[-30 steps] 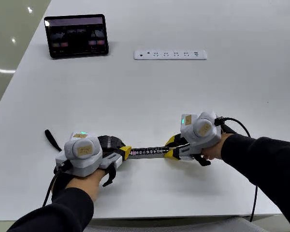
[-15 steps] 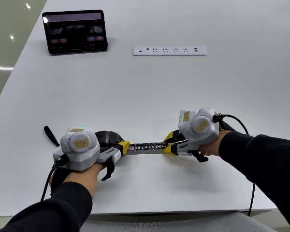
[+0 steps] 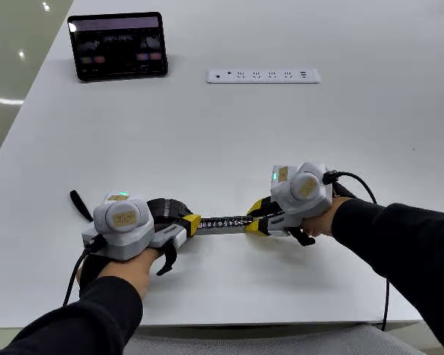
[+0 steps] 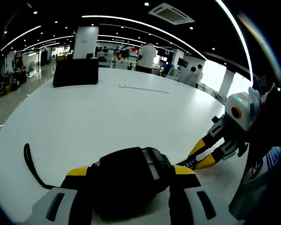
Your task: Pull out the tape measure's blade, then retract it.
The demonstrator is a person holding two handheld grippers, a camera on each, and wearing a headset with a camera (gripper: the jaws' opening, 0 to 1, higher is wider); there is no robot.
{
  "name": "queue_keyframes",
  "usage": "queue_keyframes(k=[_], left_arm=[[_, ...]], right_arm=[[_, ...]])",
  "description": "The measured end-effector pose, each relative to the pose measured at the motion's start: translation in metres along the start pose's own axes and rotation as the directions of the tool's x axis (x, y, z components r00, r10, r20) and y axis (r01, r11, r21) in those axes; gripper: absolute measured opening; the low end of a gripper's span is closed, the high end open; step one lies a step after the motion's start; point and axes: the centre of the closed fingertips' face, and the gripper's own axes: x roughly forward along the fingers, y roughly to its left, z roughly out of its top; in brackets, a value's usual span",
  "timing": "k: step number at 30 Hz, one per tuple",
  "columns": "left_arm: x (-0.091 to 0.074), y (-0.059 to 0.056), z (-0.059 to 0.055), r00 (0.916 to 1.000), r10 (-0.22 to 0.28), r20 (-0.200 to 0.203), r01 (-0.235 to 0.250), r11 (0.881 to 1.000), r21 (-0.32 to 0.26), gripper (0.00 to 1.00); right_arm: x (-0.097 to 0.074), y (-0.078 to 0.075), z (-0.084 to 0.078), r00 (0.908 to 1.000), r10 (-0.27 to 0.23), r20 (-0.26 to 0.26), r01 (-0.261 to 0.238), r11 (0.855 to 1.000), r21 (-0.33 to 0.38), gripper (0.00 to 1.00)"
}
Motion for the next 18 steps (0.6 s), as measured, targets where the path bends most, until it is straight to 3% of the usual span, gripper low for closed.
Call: queue_keyframes(k=[7,18], left_arm=[[-0.0005,0.0001,0.0007,1.0000,-0.003,0.005,0.003,1.000,-0.005,0.62],[-0.0006,0.0008,0.0017,0.9999,-0.010,0.011,0.010,1.000,-0.014,0.62]], right_arm=[[0.0017,0.0025,0.0020,0.9999,0.009,-0.009,-0.009,1.000,-0.028,0.11],[0.0056,0.0017,0.0052,0.9999,0.012,-0.011,-0.012,1.000,-0.017,0.11]])
